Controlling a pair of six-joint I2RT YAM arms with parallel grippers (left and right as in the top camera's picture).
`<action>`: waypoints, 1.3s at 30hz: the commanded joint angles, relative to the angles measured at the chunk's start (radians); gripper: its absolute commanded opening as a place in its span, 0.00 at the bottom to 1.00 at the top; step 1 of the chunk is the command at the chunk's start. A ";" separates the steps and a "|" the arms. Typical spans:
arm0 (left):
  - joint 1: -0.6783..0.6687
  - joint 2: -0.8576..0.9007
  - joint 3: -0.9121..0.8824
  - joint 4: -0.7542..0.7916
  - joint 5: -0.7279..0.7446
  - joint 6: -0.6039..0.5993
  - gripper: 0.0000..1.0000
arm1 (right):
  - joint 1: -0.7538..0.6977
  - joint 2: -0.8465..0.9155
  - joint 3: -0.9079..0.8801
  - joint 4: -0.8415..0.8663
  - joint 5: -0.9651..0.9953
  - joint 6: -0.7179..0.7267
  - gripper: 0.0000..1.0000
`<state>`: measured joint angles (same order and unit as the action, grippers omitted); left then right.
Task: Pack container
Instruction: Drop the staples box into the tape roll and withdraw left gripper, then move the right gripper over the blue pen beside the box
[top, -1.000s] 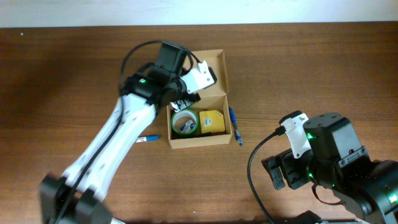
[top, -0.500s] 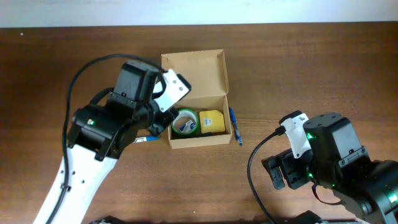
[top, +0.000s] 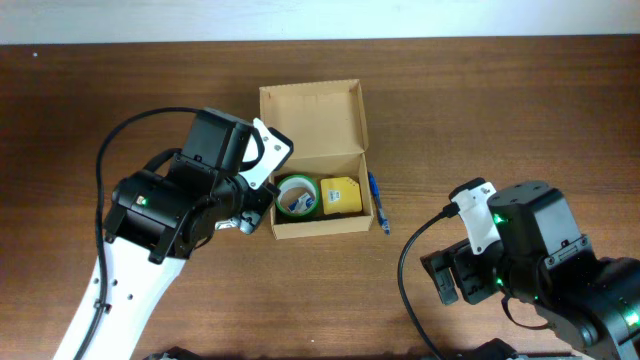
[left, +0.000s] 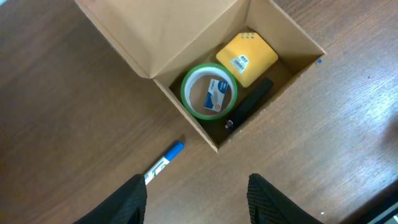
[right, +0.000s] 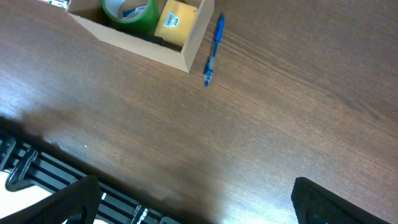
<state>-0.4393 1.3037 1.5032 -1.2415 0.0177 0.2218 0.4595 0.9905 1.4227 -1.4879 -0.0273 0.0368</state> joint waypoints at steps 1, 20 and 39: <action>-0.003 -0.031 0.018 -0.009 -0.006 -0.027 0.52 | -0.005 0.000 0.000 0.006 -0.003 -0.004 0.99; -0.003 -0.074 0.016 0.018 -0.010 -0.053 0.52 | -0.005 0.161 0.000 0.159 0.018 -0.003 0.99; -0.003 -0.074 0.016 0.018 -0.041 -0.053 0.53 | -0.108 0.686 0.000 0.412 0.070 0.105 0.97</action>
<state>-0.4393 1.2434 1.5032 -1.2263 -0.0128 0.1814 0.3565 1.6272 1.4227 -1.0870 0.0368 0.1211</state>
